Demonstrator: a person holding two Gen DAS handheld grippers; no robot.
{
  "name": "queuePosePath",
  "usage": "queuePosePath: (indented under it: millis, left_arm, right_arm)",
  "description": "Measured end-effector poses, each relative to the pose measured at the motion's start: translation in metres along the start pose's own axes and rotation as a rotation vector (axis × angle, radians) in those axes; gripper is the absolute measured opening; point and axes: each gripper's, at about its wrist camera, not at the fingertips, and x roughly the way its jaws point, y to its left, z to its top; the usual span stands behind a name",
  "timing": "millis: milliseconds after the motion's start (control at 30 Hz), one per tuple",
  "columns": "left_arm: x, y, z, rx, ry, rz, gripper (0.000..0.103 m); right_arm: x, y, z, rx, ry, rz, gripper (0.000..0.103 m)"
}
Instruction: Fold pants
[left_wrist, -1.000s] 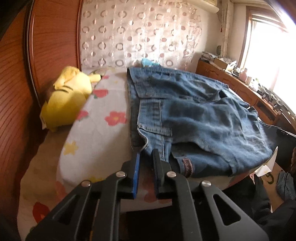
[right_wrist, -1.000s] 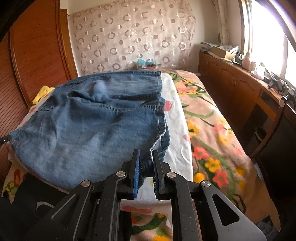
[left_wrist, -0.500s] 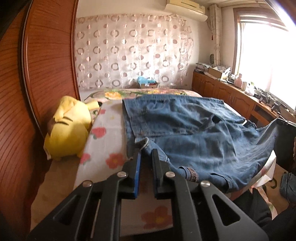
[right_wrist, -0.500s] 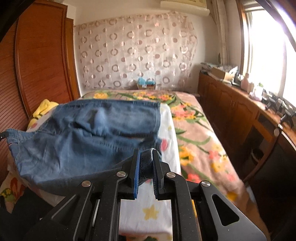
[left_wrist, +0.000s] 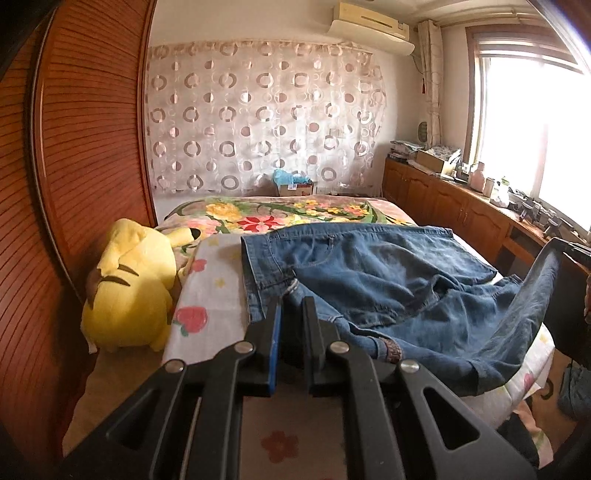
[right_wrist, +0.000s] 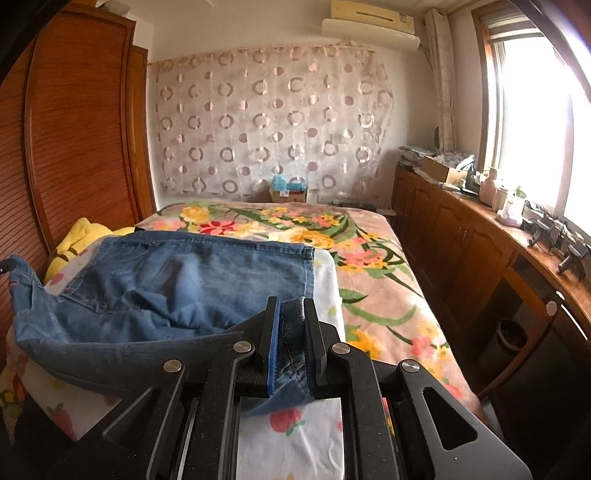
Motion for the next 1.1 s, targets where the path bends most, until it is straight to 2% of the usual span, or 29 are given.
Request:
queuePosePath:
  millis: [300,633,1100]
  left_arm:
    - [0.048,0.012,0.04,-0.001,-0.015,0.018,0.006]
    - [0.104,0.022,0.065,-0.007,0.002,0.037,0.006]
    - [0.162,0.025,0.142,0.044,-0.058,0.073,0.006]
  right_arm:
    - [0.04,-0.014,0.029,-0.015,-0.007,-0.027,0.009]
    - [0.093,-0.025,0.047,-0.023,0.011,-0.044,0.008]
    - [0.141,-0.028,0.107,-0.049,-0.051,-0.061,0.007]
